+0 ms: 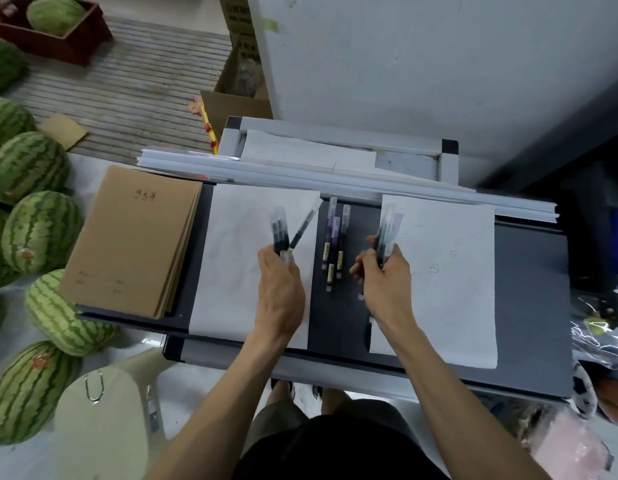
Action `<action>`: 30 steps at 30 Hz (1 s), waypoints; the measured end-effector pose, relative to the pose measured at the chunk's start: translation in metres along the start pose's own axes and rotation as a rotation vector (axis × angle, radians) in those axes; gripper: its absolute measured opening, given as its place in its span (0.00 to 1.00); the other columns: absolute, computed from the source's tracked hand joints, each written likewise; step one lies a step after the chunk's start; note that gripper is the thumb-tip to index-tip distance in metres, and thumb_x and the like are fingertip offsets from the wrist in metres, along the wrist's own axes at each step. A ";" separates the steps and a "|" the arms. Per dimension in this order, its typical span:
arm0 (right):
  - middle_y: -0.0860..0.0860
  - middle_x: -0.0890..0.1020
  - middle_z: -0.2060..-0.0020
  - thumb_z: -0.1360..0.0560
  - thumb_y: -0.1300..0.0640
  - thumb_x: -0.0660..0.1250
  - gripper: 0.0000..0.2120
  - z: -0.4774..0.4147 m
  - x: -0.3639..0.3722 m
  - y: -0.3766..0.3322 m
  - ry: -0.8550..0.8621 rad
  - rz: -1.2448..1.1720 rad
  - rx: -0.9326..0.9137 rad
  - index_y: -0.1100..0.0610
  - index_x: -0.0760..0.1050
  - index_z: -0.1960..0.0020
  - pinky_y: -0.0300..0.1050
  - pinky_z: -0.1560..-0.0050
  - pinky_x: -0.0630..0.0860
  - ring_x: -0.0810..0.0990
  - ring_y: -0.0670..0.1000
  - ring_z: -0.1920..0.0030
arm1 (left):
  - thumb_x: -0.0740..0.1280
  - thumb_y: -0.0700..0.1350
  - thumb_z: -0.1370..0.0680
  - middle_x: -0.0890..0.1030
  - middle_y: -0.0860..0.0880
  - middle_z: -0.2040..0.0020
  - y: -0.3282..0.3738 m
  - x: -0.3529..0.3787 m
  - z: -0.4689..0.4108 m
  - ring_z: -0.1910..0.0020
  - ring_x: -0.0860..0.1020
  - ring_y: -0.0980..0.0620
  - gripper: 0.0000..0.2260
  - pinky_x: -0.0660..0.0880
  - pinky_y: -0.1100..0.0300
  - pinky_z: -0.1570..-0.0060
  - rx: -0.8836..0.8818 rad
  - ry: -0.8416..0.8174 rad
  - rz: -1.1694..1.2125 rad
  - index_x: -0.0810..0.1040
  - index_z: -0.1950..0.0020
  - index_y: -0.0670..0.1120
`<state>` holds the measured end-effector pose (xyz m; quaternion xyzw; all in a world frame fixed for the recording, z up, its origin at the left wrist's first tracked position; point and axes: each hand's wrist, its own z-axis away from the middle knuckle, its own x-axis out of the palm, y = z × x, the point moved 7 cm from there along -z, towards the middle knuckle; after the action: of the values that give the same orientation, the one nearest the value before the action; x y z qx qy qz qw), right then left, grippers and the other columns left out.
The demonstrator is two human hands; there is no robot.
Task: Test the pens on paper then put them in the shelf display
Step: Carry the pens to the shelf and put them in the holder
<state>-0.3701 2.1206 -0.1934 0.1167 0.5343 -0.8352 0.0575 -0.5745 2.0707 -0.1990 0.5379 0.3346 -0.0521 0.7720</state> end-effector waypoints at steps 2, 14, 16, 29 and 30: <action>0.50 0.82 0.66 0.15 0.56 0.64 0.06 0.002 0.014 -0.013 -0.137 -0.130 0.011 0.56 0.78 0.48 0.41 0.64 0.79 0.81 0.49 0.66 | 0.55 0.46 0.12 0.72 0.52 0.52 0.001 -0.004 0.001 0.60 0.75 0.62 0.03 0.69 0.61 0.68 0.026 0.005 0.004 0.65 0.40 0.49; 0.48 0.68 0.75 0.23 0.58 0.76 0.09 -0.002 0.071 -0.059 -0.375 -0.441 -0.018 0.56 0.79 0.60 0.42 0.74 0.62 0.62 0.50 0.76 | 0.54 0.43 0.12 0.70 0.49 0.50 0.013 -0.002 0.021 0.59 0.72 0.61 0.05 0.68 0.62 0.62 0.251 -0.043 0.037 0.67 0.40 0.44; 0.48 0.69 0.75 0.23 0.58 0.76 0.07 -0.001 0.070 -0.063 -0.394 -0.437 -0.053 0.53 0.83 0.59 0.42 0.74 0.63 0.63 0.50 0.76 | 0.55 0.43 0.12 0.72 0.49 0.50 0.009 -0.002 0.022 0.58 0.73 0.62 0.05 0.67 0.68 0.61 0.254 -0.042 0.068 0.68 0.38 0.45; 0.43 0.78 0.74 0.23 0.51 0.76 0.09 0.020 0.037 -0.101 -0.191 -0.188 -0.357 0.49 0.81 0.61 0.36 0.70 0.75 0.78 0.43 0.72 | 0.61 0.44 0.13 0.77 0.45 0.38 0.033 0.002 -0.010 0.42 0.79 0.49 0.10 0.80 0.48 0.46 0.489 -0.020 0.193 0.66 0.33 0.48; 0.42 0.80 0.72 0.23 0.52 0.76 0.08 0.022 0.039 -0.099 -0.206 -0.198 -0.380 0.49 0.81 0.60 0.34 0.68 0.76 0.81 0.42 0.70 | 0.62 0.42 0.14 0.77 0.46 0.40 0.033 0.003 -0.012 0.43 0.80 0.50 0.10 0.80 0.49 0.47 0.501 -0.005 0.204 0.66 0.35 0.50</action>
<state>-0.4325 2.1438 -0.1072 -0.0351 0.6820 -0.7288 0.0502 -0.5634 2.0958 -0.1763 0.7429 0.2537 -0.0565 0.6169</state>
